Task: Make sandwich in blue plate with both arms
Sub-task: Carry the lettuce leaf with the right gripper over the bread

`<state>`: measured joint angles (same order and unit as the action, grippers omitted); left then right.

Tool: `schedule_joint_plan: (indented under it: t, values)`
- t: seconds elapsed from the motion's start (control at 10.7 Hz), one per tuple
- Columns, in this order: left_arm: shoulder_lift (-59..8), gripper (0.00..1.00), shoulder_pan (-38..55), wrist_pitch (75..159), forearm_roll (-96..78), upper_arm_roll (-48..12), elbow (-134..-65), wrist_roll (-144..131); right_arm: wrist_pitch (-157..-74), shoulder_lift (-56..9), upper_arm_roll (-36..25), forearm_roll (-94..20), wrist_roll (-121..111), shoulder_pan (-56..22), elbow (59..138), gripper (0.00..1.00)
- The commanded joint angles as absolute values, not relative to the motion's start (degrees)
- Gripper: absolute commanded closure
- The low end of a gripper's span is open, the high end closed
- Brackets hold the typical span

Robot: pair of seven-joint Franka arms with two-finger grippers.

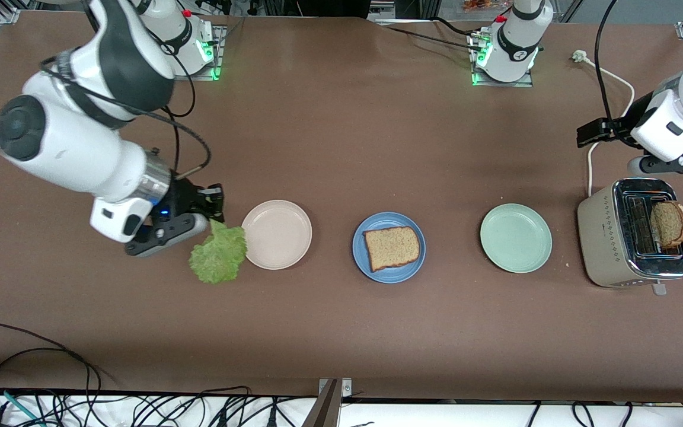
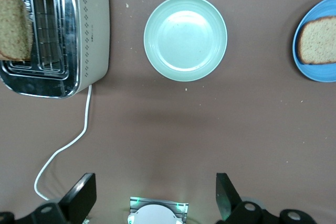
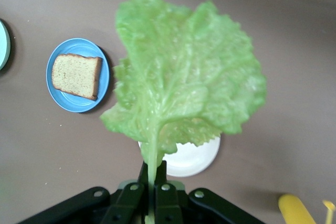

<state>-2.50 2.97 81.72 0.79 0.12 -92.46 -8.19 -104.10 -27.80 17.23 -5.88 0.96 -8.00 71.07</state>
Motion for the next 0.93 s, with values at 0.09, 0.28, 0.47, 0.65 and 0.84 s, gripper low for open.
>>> schedule_joint_plan:
  t: [0.09,0.28,0.47,0.65,0.84]
  values:
    - [-2.55,0.0,2.29,77.96,2.72,-0.26,-88.42,-9.05,-113.62,-33.73,29.5,9.36,9.47,-10.8,69.79,1.0]
    - [-2.55,0.0,2.2,77.09,2.81,0.0,-88.24,-8.96,-117.06,-36.55,31.29,15.97,9.93,-14.83,69.87,1.0]
    - [-2.64,0.0,2.2,77.17,4.9,0.0,-87.72,-8.62,-121.87,-40.23,31.29,22.55,9.93,-18.79,69.96,1.0]
    - [-2.9,0.0,2.02,77.08,5.27,-0.09,-87.02,-9.31,-128.64,-44.98,31.03,31.94,10.2,-22.31,69.79,1.0]
    - [-3.16,0.0,1.32,77.08,5.27,0.17,-84.74,-9.58,-133.83,-48.24,31.03,37.42,10.28,-23.99,69.61,1.0]
